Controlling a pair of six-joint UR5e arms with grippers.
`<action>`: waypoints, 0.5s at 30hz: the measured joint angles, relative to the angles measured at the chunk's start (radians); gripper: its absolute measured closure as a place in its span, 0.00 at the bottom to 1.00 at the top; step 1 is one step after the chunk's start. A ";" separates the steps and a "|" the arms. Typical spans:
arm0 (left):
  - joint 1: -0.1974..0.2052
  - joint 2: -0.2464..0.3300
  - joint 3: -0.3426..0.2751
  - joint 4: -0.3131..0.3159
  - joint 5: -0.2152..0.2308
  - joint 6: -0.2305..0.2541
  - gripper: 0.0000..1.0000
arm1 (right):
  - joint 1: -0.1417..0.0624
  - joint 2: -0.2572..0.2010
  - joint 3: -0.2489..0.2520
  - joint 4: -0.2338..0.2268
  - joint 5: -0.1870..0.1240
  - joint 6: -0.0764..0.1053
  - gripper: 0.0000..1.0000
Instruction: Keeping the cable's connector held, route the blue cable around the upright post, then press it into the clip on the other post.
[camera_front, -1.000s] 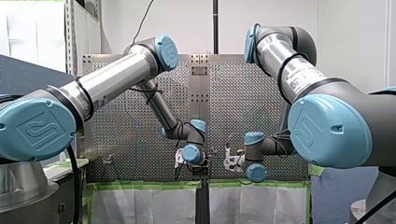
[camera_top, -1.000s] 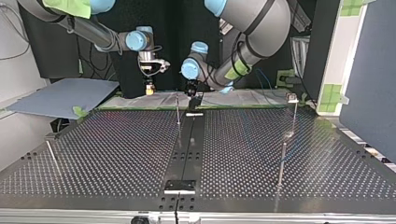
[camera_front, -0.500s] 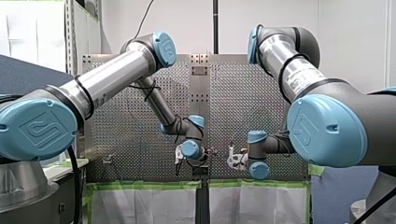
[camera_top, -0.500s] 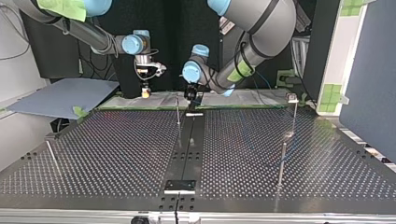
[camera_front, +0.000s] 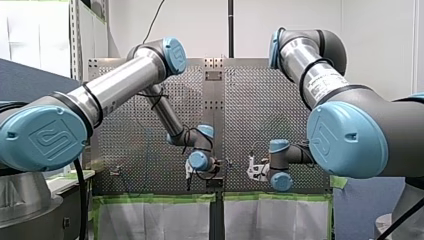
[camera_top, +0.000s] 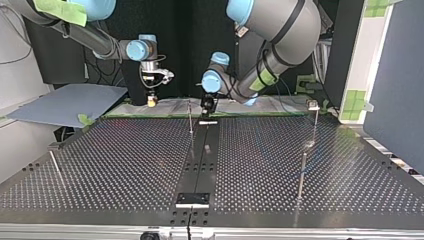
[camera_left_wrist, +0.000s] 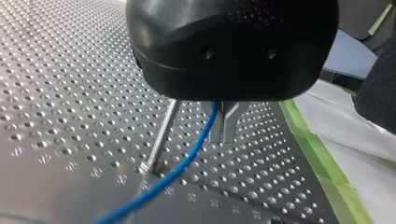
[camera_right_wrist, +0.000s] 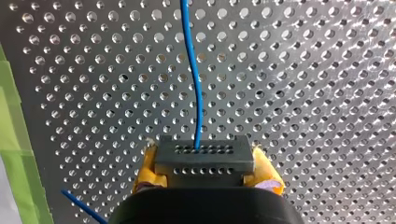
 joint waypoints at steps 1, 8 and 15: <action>0.004 -0.003 0.000 0.001 0.010 -0.009 1.00 | -0.002 0.000 -0.001 0.000 -0.001 0.002 1.00; 0.018 -0.009 0.014 -0.005 0.065 -0.050 1.00 | -0.014 0.002 -0.023 0.024 -0.003 0.008 1.00; 0.023 -0.010 0.030 -0.006 0.109 -0.067 1.00 | -0.022 0.002 -0.038 0.049 -0.004 0.009 1.00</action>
